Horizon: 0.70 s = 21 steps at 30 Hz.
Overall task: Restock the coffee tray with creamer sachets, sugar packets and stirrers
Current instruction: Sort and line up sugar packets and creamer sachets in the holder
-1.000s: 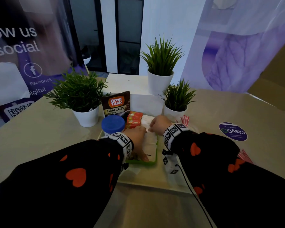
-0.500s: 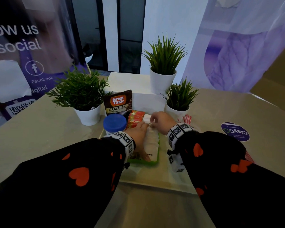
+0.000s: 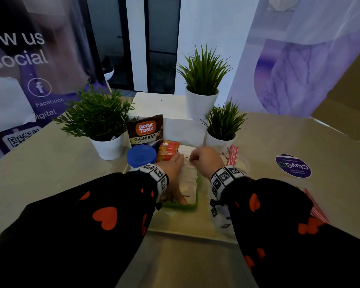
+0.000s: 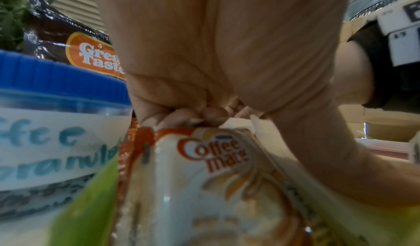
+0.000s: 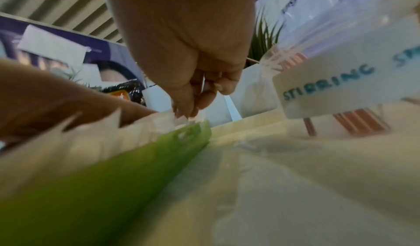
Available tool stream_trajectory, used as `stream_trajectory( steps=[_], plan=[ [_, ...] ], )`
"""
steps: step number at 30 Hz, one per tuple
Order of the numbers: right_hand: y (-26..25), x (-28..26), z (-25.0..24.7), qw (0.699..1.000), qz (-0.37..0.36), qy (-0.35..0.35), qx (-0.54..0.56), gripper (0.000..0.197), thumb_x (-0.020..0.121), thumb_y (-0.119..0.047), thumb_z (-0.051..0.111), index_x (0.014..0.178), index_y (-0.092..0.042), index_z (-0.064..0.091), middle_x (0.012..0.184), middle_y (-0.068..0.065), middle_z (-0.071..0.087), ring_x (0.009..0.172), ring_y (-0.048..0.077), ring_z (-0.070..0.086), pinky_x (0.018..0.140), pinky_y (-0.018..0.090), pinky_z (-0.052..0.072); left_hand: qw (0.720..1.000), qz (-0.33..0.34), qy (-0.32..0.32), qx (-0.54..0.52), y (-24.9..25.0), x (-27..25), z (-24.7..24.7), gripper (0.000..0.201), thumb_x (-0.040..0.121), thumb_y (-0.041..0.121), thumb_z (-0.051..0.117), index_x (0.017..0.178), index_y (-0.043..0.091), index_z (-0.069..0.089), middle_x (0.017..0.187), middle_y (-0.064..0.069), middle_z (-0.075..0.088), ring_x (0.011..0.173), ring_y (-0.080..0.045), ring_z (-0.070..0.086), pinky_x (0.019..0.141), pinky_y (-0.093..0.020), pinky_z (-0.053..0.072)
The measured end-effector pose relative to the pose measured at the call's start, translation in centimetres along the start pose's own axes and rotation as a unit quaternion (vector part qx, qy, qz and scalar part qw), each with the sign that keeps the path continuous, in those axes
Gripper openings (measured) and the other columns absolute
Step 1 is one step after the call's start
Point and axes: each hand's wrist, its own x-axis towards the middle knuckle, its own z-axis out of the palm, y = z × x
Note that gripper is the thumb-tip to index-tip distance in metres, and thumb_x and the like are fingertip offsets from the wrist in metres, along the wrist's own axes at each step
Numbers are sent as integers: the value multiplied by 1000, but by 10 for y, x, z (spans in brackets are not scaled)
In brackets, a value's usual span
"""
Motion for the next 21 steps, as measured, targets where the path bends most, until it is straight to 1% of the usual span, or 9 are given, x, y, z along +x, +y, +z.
stream_trajectory(
  steps=[2,5,7,9,11,14,17,19,21],
  plan=[
    [1,3,0,1000,0,-14,-9,20,89,-6,65,98,-17,79,104,3,75,101,22,67,89,32,53,1000,-1,-6,4,-1,2,0,157,51,55,93,157,19,-17,165,4,-21,154,-22,9,121,-43,27],
    [0,9,0,998,5,18,57,35,87,-2,57,115,-18,70,115,5,66,109,22,61,90,30,47,1000,5,-11,11,-1,4,0,155,52,55,93,158,22,-16,166,5,-18,154,-22,8,121,-45,26],
    [-2,13,0,998,-24,5,59,49,89,1,53,132,-21,63,128,6,60,119,23,55,100,32,43,1000,9,-12,21,0,4,0,154,53,56,92,158,24,-16,166,6,-17,153,-24,11,120,-46,27],
    [-3,18,2,999,-39,-25,15,49,93,-2,54,137,-22,61,135,7,58,126,25,53,106,35,41,999,15,-15,34,1,4,-1,151,55,56,91,158,27,-16,166,7,-15,153,-26,15,118,-46,30],
    [-3,22,3,999,-42,-24,-16,37,93,-6,59,127,-19,68,127,7,63,119,26,58,100,34,45,999,18,-20,42,2,3,-2,149,57,56,90,158,29,-16,167,8,-12,151,-27,19,116,-47,32],
    [-2,22,3,1000,-11,28,3,15,91,-10,64,100,-13,77,105,7,72,102,24,66,86,31,50,998,16,-24,48,2,4,-2,147,57,59,89,159,27,-11,167,8,-10,152,-26,16,117,-47,29],
    [1,18,3,997,53,61,3,14,88,-8,64,86,-14,76,99,7,73,96,24,67,82,31,53,999,15,-18,48,1,3,-1,144,58,59,88,159,24,-8,168,5,-6,153,-25,14,119,-47,25],
    [2,15,3,996,67,60,1,16,86,-6,64,78,-18,71,95,6,72,93,24,66,78,31,52,999,15,-15,45,1,3,0,144,58,59,88,160,24,-7,168,5,-4,153,-24,15,119,-46,26],
    [4,14,2,997,60,45,5,20,84,-4,65,73,-20,67,91,5,72,89,23,66,77,32,53,999,14,-10,41,-1,3,1,145,56,60,88,159,25,-7,168,5,-5,152,-25,16,119,-47,27]
  ],
)
